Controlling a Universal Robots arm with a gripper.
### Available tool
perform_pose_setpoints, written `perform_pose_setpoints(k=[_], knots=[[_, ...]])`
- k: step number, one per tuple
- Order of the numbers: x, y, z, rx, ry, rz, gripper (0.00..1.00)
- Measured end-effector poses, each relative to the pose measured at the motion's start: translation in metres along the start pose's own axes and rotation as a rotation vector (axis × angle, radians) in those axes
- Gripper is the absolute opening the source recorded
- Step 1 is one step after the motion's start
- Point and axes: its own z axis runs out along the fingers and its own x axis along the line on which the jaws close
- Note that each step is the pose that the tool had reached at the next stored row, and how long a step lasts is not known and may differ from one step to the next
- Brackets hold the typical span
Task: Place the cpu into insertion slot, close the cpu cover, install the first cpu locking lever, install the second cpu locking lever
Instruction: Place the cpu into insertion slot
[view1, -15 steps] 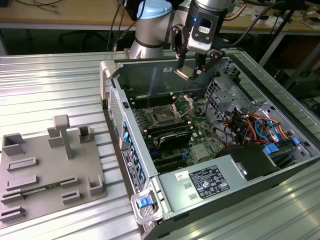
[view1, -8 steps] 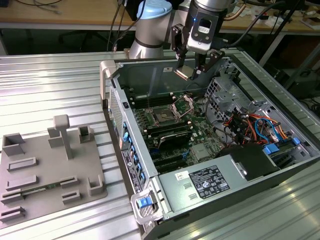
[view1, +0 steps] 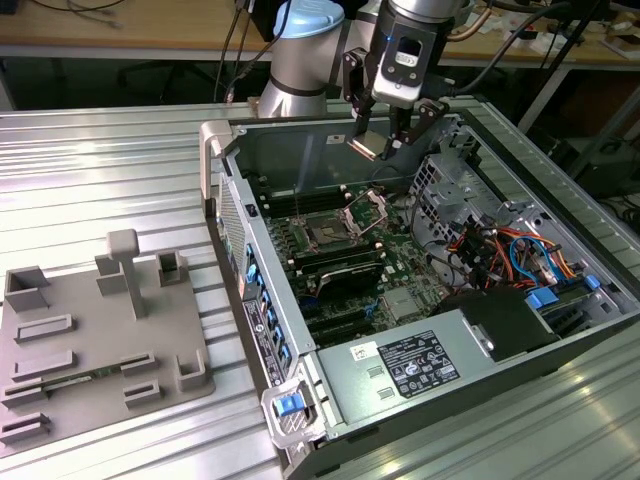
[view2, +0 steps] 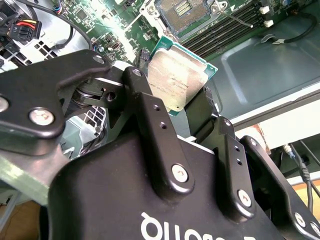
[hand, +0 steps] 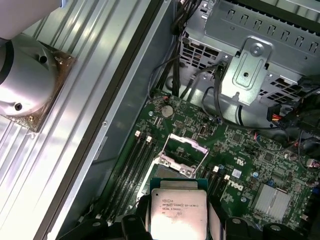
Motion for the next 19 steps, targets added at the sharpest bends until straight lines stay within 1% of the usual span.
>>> perform_pose_setpoints(k=[6, 19], knots=[[0.0001, -0.0002, 0.0, -0.0001, -0.0007, 0.008, 0.55], [0.0001, -0.0002, 0.0, -0.0002, -0.0008, 0.009, 0.55]])
